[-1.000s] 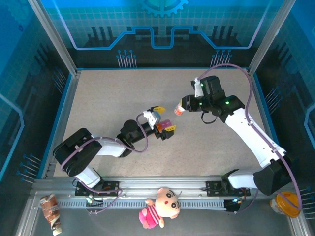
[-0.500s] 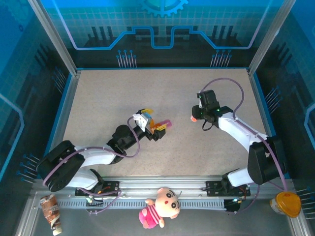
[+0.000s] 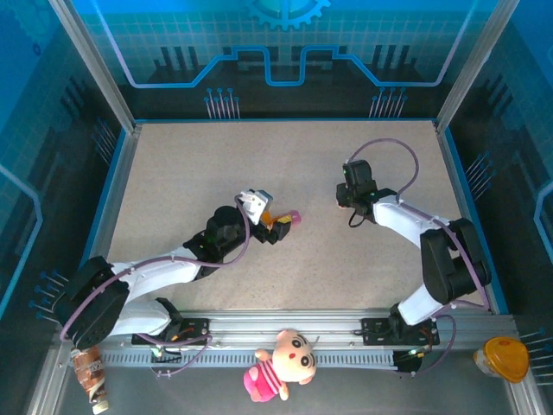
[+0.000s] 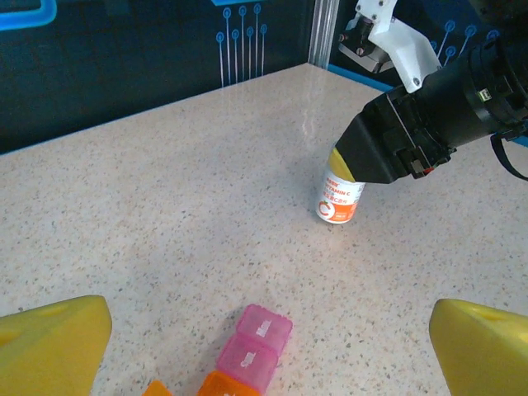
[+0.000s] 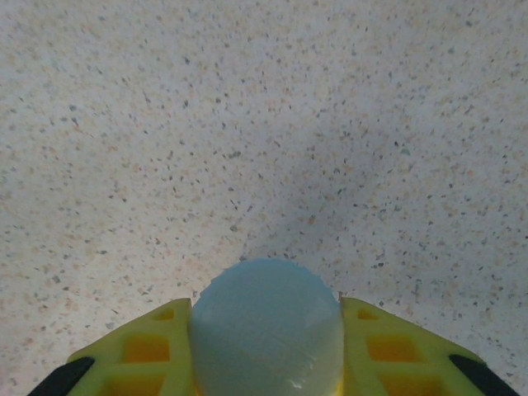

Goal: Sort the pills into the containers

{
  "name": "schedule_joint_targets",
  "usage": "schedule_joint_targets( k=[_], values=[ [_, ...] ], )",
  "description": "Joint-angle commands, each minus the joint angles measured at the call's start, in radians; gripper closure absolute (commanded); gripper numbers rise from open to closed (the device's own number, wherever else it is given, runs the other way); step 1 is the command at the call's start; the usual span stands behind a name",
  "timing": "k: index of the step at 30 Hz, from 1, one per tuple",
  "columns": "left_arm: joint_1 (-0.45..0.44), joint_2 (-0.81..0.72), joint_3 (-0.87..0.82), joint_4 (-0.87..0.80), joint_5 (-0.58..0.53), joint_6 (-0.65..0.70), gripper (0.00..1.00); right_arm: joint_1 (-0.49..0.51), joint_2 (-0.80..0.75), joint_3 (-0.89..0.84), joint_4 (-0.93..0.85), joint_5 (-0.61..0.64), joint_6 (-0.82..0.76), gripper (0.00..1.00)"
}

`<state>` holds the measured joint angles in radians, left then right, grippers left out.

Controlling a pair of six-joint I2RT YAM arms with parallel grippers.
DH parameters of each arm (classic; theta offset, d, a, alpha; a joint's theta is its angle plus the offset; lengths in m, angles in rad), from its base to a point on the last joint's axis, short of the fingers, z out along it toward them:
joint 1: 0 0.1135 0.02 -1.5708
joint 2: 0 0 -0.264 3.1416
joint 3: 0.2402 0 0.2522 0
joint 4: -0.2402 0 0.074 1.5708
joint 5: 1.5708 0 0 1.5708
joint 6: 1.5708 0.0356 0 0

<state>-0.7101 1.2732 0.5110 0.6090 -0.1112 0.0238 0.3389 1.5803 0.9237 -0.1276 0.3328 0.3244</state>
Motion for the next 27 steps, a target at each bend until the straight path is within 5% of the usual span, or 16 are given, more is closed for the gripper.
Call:
schedule_joint_targets(
  k=[1,9,15,22,27],
  values=[
    [-0.002,-0.027,0.027,-0.028,-0.029,-0.013,0.01,-0.009,0.028,-0.003,0.039,0.005,0.005,0.67],
    [-0.003,-0.034,0.023,-0.015,-0.054,0.011,0.01,-0.008,0.02,0.007,0.019,-0.046,0.001,0.35],
    [-0.002,-0.017,0.033,-0.006,-0.117,0.025,0.01,-0.015,-0.054,0.072,-0.042,-0.114,-0.008,0.22],
    [0.003,0.026,0.061,0.006,-0.248,0.027,0.01,-0.013,-0.168,0.159,-0.131,-0.211,0.007,0.21],
    [0.045,0.055,0.144,-0.13,-0.206,-0.035,0.01,0.022,-0.182,0.228,-0.207,-0.343,-0.014,0.21]
  ],
)
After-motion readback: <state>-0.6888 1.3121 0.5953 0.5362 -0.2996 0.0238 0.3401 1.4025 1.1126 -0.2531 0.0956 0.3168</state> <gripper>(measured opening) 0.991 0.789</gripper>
